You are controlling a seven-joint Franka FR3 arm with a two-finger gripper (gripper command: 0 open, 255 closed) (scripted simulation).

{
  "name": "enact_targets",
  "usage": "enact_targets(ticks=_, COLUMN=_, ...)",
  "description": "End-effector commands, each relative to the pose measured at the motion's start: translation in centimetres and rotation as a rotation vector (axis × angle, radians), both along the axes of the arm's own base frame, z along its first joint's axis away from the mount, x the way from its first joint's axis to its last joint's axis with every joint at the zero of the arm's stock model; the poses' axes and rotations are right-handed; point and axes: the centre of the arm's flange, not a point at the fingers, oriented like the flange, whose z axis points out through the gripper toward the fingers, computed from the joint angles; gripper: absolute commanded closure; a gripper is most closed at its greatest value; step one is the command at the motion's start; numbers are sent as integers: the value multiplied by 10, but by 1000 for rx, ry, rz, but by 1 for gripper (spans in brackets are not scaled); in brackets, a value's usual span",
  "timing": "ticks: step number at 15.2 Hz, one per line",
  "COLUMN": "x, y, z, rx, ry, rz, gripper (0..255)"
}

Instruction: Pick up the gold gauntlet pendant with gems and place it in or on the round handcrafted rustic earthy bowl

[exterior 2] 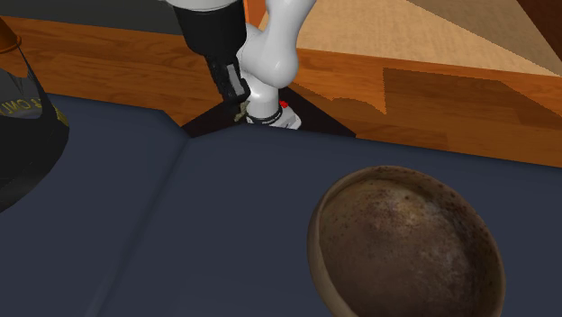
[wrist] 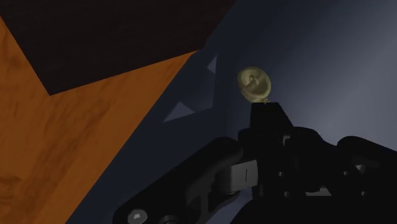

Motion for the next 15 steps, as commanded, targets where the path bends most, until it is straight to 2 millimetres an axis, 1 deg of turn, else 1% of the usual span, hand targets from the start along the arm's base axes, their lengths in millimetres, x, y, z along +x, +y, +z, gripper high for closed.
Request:
enact_targets(ticks=1, x=0, y=0, z=-1, rx=-1, ry=1, rz=0, gripper=255)
enact_targets(ticks=3, x=0, y=0, z=0, rx=0, ry=1, rz=0, gripper=255)
enact_targets(ticks=4, x=0, y=0, z=0, rx=0, ry=1, rz=0, gripper=0)
enact_targets(ticks=6, x=-49, y=-18, z=12, rx=102, ry=-181, rz=-103, gripper=0)
enact_targets(ticks=8, x=-102, y=-32, z=14, rx=204, ry=-362, rz=-205, gripper=0)
enact_targets(ticks=9, x=-114, y=-34, z=13, rx=226, ry=-402, rz=-228, gripper=0)
enact_targets(ticks=15, x=-101, y=-28, z=-16, rx=226, ry=-402, rz=-228, gripper=0)
